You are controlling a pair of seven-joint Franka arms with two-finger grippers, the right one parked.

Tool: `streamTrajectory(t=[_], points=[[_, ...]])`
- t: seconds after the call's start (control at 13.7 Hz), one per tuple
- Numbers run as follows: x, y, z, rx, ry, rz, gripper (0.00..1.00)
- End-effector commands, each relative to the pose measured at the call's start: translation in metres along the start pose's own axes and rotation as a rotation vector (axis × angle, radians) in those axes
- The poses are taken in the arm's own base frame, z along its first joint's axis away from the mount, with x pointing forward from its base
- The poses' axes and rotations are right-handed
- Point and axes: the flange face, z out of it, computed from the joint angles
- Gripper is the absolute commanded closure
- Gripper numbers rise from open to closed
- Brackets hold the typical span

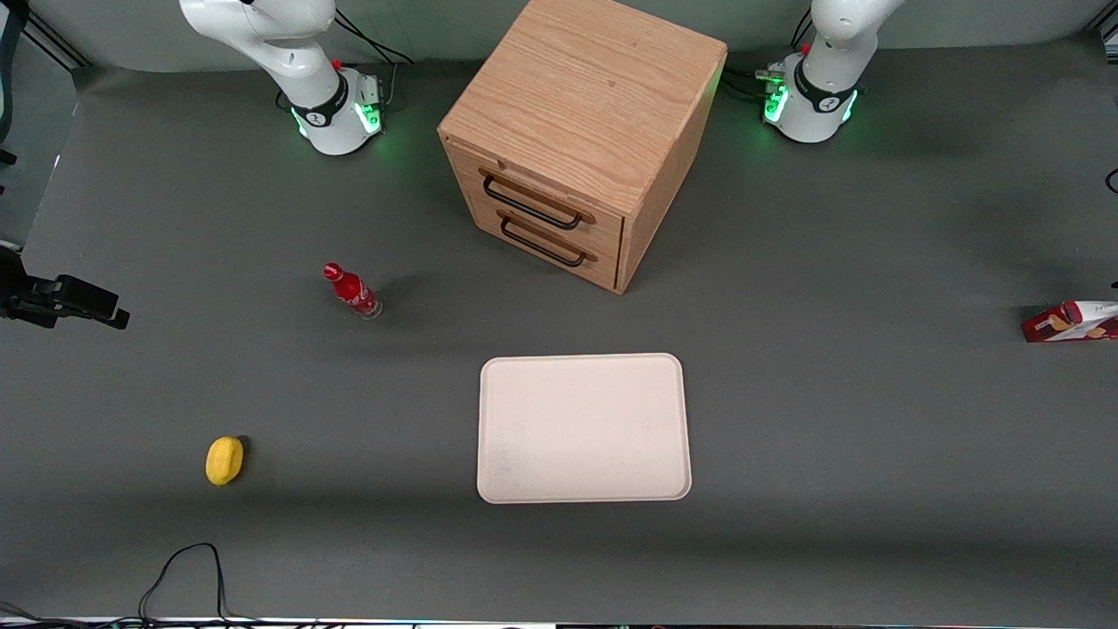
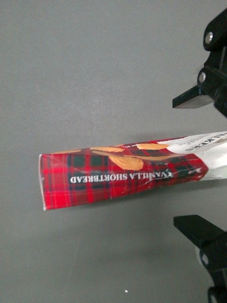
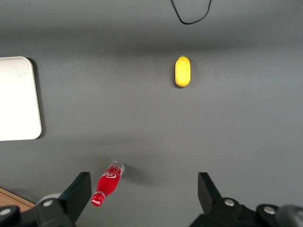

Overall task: Place red cookie box on tray
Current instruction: 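Close the left gripper on the end of the shortbread box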

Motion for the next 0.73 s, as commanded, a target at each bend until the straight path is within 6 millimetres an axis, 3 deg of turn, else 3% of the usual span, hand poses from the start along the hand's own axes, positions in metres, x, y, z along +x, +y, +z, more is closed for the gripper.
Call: streamTrajectory(t=[0.0, 0.15, 0.37, 0.44, 0.66], points=[[0.0053, 0.0010, 0.0022, -0.011, 0.006, -0.021, 0.02], [0.0050, 0.0007, 0.0050, -0.009, 0.004, -0.022, 0.42], [0.0047, 0.0005, 0.0071, -0.007, 0.002, -0.022, 0.90], [0.0051, 0.0008, 0.0065, -0.008, 0.003, -0.021, 1.00], [0.0061, 0.0006, 0.0050, -0.007, 0.005, -0.012, 1.00]])
